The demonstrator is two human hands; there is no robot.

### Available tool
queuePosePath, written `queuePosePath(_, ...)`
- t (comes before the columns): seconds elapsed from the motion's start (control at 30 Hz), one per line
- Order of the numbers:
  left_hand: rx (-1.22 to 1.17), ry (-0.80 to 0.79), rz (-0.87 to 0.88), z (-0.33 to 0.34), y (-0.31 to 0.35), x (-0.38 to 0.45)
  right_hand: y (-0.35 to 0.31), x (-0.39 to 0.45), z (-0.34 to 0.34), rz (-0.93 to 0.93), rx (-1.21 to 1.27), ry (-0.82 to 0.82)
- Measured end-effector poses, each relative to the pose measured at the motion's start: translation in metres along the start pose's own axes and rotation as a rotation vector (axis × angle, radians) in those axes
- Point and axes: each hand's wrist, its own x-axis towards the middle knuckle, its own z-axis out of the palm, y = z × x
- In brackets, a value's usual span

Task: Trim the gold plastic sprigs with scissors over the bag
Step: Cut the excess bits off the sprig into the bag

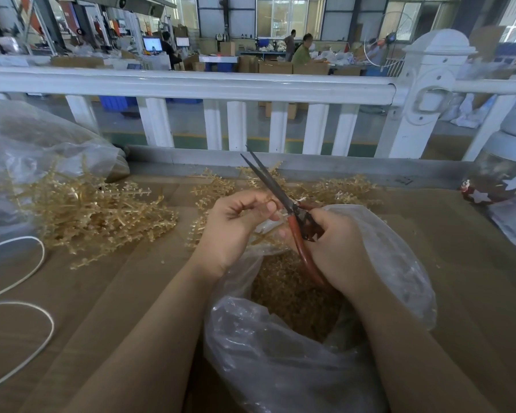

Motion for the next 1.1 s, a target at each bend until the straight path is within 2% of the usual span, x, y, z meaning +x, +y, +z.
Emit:
queuePosePath(0.23, 0.037, -0.020, 0.005, -0.001, -0.004, 0.001, -0.006, 0.001, -0.001, 0.091, 0.215, -0.070)
queuePosePath(0.47, 0.022, 0.146, -0.263, -0.009, -0.009, -0.001, -0.008, 0.001, -0.009, 0.134, 0.470, 0.023)
queuePosePath(0.53, 0.044, 0.095, -0.329, -0.013, -0.009, -0.002, -0.008, 0.001, -0.011, 0.134, 0.546, 0.040)
queuePosePath(0.57, 0.010, 0.012, -0.354, -0.014, -0.011, -0.003, -0.008, 0.000, -0.012, 0.144, 0.592, 0.044)
queuePosePath(0.63, -0.177, -0.164, -0.385, -0.014, -0.011, -0.006, -0.008, 0.000, -0.014, 0.153, 0.665, 0.050)
queuePosePath(0.7, -0.297, -0.255, -0.374, -0.013, -0.009, -0.005, -0.008, 0.000, -0.015, 0.145, 0.709, 0.061)
queuePosePath(0.83, -0.310, -0.222, -0.258, -0.003, -0.005, -0.006, -0.011, 0.000, -0.016, 0.127, 0.680, 0.070)
queuePosePath(0.93, -0.385, -0.183, -0.261, 0.006, -0.003, -0.011, -0.013, 0.000, -0.016, 0.122, 0.659, 0.055)
queuePosePath(1.1, -0.355, -0.192, -0.309, 0.007, 0.003, -0.009, -0.012, 0.002, -0.014, 0.133, 0.638, 0.040)
